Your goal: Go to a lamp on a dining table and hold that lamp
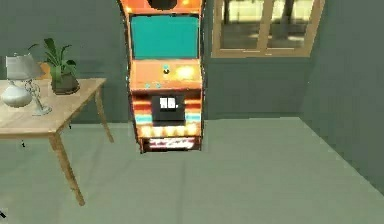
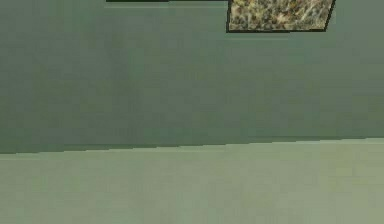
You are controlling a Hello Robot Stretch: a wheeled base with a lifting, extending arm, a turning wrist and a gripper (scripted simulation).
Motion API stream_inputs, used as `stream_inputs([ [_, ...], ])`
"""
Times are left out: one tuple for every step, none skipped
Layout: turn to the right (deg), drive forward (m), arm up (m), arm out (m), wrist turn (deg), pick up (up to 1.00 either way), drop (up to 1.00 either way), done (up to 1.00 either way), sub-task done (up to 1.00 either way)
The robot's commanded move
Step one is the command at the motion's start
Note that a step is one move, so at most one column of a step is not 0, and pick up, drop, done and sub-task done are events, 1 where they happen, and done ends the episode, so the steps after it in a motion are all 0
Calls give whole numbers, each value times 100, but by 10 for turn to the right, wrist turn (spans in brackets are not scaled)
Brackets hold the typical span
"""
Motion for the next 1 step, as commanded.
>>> stream_inputs([
  [0,80,0,0,0,0,0,0,0],
])
